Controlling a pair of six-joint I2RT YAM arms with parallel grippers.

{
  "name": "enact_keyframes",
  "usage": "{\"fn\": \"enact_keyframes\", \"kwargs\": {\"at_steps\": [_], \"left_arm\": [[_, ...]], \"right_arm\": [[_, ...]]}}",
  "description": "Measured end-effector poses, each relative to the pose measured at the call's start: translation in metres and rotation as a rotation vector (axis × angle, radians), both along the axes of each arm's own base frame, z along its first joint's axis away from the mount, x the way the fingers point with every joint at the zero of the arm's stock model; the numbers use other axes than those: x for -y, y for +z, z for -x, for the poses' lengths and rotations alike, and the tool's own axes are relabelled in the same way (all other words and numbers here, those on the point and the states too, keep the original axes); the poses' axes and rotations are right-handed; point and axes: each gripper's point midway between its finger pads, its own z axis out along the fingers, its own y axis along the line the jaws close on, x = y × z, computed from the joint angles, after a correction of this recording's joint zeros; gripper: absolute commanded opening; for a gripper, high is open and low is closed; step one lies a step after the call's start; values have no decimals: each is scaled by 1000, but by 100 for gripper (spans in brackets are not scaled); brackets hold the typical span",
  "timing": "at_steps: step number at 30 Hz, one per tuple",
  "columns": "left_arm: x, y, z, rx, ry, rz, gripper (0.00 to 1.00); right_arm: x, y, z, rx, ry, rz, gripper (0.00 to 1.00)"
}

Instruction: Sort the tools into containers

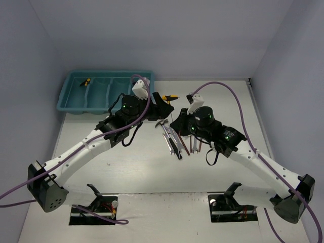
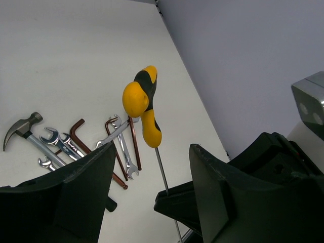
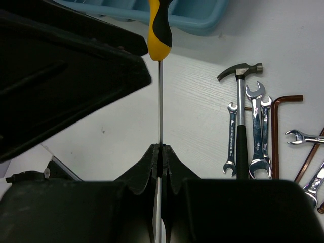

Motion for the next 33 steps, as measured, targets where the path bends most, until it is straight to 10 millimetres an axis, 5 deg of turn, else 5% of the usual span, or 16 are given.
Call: {"fn": "enact_keyframes", "kwargs": {"at_steps": [10,20,24,25,29,33], "left_arm": [[14,-28,-4,-50,-16,-42,40],[23,-24,3,-51,-44,-16,3],[25,-21,3,-50,-47,1,0],[25,-20,2,-47,-46,3,0],[24,-19,0,-38,-38,2,0],[18,-24,-5,-33,-16,-19,0]], "right_arm": [[-4,5,1,9,14,-16,0],[-5,1,-1,3,15,-7,0],[-6,-1,-3,1,16,-1,2],[-7,-1,-3,1,16,1,3],[-9,1,-6,14,23,9,34],[-9,2,-8,29,25,14,41]]}}
